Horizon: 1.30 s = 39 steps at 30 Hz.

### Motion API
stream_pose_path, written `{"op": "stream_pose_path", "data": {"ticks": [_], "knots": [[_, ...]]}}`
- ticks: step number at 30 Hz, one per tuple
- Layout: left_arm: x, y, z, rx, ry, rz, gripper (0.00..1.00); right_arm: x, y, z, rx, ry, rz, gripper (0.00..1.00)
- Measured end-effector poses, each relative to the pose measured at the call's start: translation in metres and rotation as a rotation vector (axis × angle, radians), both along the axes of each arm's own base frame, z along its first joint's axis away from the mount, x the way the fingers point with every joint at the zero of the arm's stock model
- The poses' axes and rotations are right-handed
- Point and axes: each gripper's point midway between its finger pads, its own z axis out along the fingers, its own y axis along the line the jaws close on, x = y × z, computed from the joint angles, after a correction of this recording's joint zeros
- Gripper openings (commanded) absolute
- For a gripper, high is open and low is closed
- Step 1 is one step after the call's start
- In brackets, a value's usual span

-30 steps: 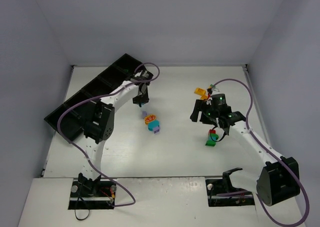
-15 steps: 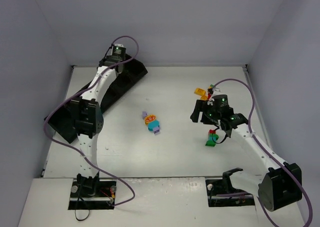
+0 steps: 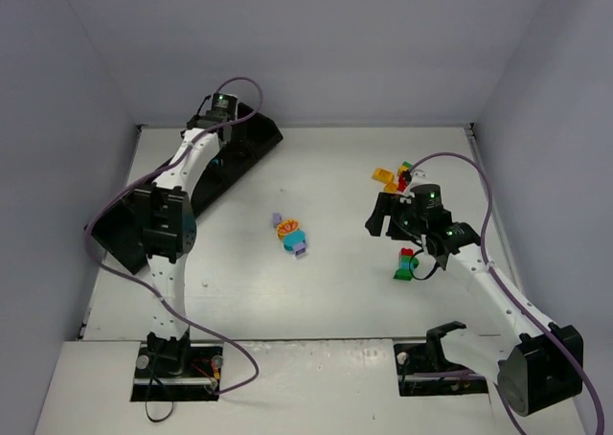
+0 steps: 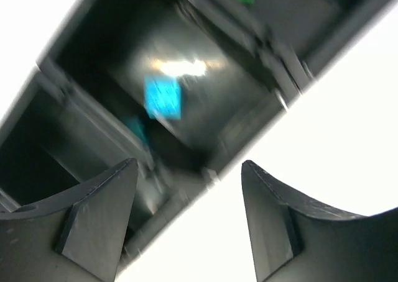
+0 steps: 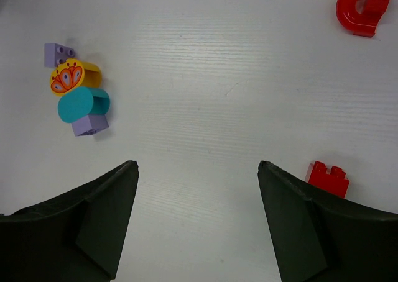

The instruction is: Sort the legos into containers by color

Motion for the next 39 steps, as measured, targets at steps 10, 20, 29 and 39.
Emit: {"op": "stream_pose_path", "data": {"ticks": [10,20,29,39], "knots": [[-0.136,-0.102,0.018,-0.291,0.108,-0.084,0.61,0.000,0.000,-0.004,-0.005,0.014,0.000,0.75],[-0.181,-0.159,-0.068,-0.305,0.315,-0.063,0.57,-0.001,0.000,-0.009,-0.009,0.026,0.000,0.75],[-0.170,-0.150,-0.084,-0.277,0.294,0.007,0.47,-0.010,-0.003,-0.019,-0.013,0.043,-0.001,0.75],[-0.165,-0.150,-0.104,-0.255,0.317,0.030,0.11,-0.012,-0.004,-0.020,-0.014,0.044,0.000,0.75]]}}
